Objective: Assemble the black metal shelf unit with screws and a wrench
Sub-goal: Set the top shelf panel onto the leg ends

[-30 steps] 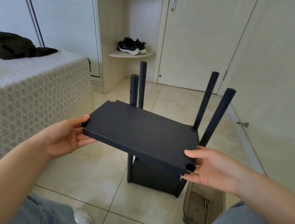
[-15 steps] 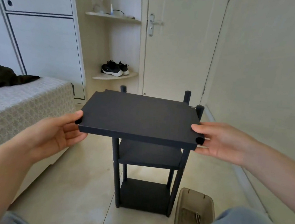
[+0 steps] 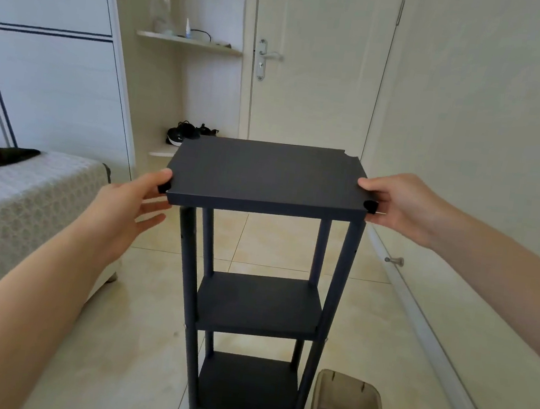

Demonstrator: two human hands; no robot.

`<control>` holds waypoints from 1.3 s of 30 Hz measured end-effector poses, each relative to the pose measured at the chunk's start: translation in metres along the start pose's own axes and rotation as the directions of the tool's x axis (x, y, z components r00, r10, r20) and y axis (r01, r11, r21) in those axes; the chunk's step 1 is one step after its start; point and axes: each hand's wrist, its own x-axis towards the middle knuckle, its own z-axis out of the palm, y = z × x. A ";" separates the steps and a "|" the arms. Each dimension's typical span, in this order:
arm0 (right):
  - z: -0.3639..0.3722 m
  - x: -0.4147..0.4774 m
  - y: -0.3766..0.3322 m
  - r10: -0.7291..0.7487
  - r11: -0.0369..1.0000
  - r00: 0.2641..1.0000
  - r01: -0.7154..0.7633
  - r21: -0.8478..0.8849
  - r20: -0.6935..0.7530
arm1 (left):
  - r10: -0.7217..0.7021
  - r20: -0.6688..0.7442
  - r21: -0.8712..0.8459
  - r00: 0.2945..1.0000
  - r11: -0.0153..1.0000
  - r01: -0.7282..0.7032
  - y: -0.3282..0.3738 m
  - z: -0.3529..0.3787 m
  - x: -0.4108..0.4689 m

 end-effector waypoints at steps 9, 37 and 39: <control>0.001 0.061 0.022 -0.025 0.991 0.998 0.018 -0.130 -0.052 | -0.030 -0.006 -0.061 1.000 0.998 0.029 -0.029 0.023 0.049; 0.000 0.062 0.061 0.142 0.985 0.990 -0.141 0.096 -0.004 | -0.097 0.064 -0.212 0.993 0.971 0.109 -0.069 0.037 0.048; 0.000 0.063 0.061 0.129 0.989 0.992 -0.129 0.071 0.002 | -0.102 0.062 -0.236 0.993 0.965 0.113 -0.067 0.038 0.048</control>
